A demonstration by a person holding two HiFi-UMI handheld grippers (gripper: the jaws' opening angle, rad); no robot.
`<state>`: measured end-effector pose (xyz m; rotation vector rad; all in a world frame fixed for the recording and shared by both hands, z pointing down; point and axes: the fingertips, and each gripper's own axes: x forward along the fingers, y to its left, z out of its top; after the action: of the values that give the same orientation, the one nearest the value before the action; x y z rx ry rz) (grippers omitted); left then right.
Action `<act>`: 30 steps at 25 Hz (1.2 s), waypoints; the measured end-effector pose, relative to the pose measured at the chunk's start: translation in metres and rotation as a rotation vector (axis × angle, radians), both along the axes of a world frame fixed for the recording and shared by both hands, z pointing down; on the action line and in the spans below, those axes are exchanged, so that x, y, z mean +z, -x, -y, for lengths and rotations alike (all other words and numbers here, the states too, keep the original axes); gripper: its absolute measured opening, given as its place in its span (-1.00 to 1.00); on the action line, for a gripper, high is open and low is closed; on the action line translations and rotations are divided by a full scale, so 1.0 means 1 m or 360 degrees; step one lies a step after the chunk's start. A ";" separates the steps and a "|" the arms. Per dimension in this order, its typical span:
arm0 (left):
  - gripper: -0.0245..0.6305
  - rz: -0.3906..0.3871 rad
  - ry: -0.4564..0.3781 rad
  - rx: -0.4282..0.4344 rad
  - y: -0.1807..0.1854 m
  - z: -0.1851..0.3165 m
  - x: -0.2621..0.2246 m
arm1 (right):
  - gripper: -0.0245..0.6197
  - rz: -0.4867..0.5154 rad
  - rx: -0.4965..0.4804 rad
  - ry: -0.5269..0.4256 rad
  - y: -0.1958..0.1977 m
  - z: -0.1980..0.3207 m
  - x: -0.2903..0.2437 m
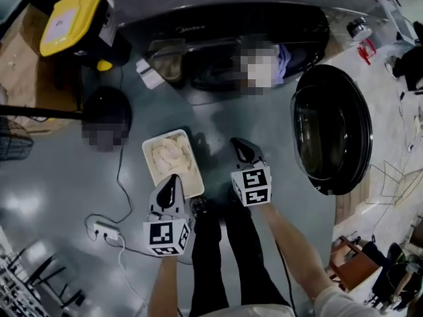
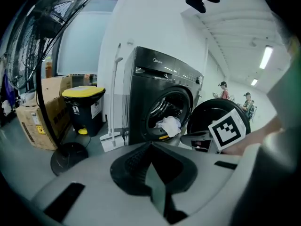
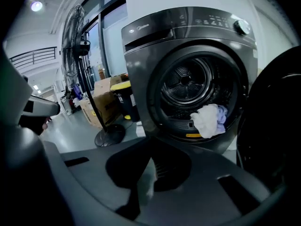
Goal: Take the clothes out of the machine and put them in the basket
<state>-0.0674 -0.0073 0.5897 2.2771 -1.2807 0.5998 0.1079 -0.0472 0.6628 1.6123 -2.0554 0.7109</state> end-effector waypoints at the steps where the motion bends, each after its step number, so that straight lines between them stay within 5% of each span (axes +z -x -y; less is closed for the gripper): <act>1: -0.87 -0.0003 -0.0003 0.0017 -0.007 0.002 0.000 | -0.85 -0.0013 0.0032 -0.0001 -0.014 -0.002 0.001; 10: -0.87 -0.0023 -0.0013 0.0158 -0.069 0.024 0.003 | -0.84 -0.0051 0.0320 -0.0045 -0.111 -0.011 -0.006; 20: -0.87 -0.0057 -0.0028 0.0268 -0.122 0.046 0.008 | -0.84 0.0001 0.0401 -0.0069 -0.152 -0.011 -0.003; 21: -0.87 -0.0057 -0.0027 0.0277 -0.125 0.047 0.008 | -0.74 0.0025 0.0393 -0.0071 -0.152 -0.011 -0.003; 24: -0.87 -0.0051 -0.0023 0.0291 -0.128 0.048 0.009 | -0.04 0.0067 0.0366 -0.0057 -0.150 -0.011 0.004; 30: -0.87 -0.0053 -0.0014 0.0302 -0.129 0.051 0.015 | 0.30 0.0053 0.0385 -0.0049 -0.153 -0.004 0.017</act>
<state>0.0613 -0.0580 0.6048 2.4229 -1.0606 0.6188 0.2604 -0.0430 0.6795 1.8997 -1.9217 0.7957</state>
